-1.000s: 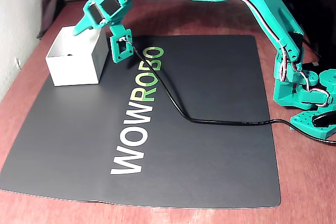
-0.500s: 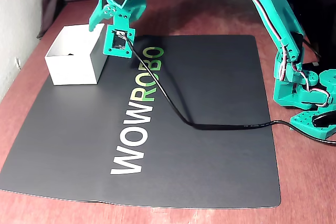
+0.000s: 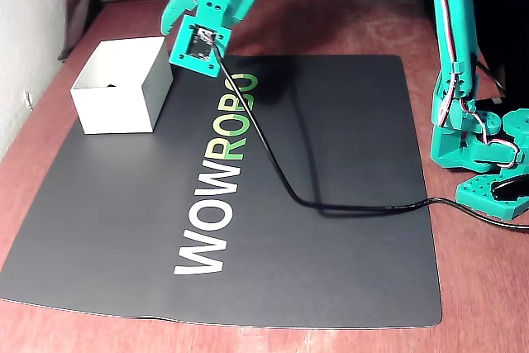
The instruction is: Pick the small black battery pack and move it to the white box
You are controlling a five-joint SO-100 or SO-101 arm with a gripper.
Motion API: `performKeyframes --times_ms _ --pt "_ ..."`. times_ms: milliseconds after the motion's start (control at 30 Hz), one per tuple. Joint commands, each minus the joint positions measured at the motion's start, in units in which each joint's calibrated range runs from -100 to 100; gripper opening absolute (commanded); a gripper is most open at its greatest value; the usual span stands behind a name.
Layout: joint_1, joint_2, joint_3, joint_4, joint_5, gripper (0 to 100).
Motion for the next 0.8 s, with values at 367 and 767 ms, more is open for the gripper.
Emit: performKeyframes --times_ms 367,767 --pt "-4.9 -29.7 30.3 -0.6 -2.7 18" --pt "-6.5 -54.0 58.4 -6.6 -2.7 18"
